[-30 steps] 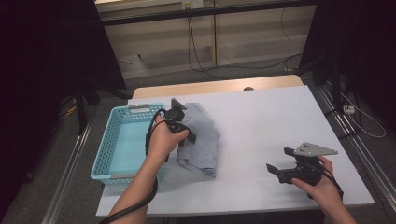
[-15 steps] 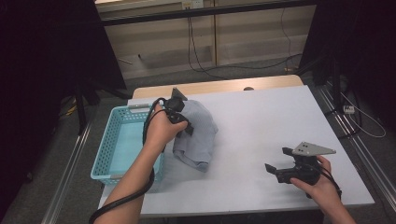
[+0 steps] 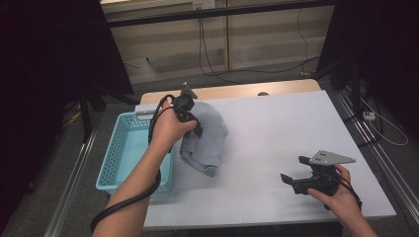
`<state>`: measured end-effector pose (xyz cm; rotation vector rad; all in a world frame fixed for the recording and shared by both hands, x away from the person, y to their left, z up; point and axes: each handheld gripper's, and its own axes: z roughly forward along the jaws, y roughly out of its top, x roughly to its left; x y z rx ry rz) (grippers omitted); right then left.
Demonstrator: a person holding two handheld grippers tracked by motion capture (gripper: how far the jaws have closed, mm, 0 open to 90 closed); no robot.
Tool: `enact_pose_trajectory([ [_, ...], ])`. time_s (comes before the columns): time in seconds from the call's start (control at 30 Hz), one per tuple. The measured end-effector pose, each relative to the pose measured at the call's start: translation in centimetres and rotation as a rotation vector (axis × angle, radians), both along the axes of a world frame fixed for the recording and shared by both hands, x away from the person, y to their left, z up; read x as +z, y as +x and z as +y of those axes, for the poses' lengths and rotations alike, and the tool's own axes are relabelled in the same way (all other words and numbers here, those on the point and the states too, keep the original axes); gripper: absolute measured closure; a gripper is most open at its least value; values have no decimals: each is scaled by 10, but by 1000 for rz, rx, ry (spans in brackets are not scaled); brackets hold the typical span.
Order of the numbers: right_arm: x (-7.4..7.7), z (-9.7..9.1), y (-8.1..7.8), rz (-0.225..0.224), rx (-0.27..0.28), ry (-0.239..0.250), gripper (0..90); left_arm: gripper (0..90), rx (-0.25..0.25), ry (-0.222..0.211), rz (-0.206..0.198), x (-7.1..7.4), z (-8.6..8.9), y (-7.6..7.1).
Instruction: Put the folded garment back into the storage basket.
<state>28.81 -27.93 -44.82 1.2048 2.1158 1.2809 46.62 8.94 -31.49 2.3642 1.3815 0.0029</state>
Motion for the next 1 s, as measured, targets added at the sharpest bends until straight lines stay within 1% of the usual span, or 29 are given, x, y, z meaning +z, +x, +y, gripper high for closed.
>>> enact_pose_trajectory([
  [0.03, 0, 0, -1, -3, 2, 1, 68, 726, -5, 14, 3, 1, 1, 1],
  [0.1, 1, -1, -1, -6, -1, 3, 68, 726, -2, 18, -2, 3, 2, 2],
  [0.3, 1, -2, -1, -7, -1, 0, 69, 726, -1, -8, 3, 15, 9, 8],
  [0.43, 2, -2, -1, -9, -1, 1, 70, 726, -1, -1, -13, 24, 10, 11],
  [0.63, 2, -3, -1, -8, -3, 2, 70, 727, -7, 26, -16, 38, 11, 17],
  [0.73, 3, -4, -1, -13, -1, 5, 73, 727, -15, 56, -13, 45, 13, 20],
  [0.8, 2, -4, 0, -12, -4, 9, 73, 727, -2, 54, -11, 49, 15, 21],
  [0.93, 3, -4, -1, -12, 0, 9, 74, 728, -18, 52, -9, 56, 19, 24],
  [1.0, 3, -4, -1, -14, 0, 8, 73, 728, -22, 59, -5, 60, 21, 26],
])
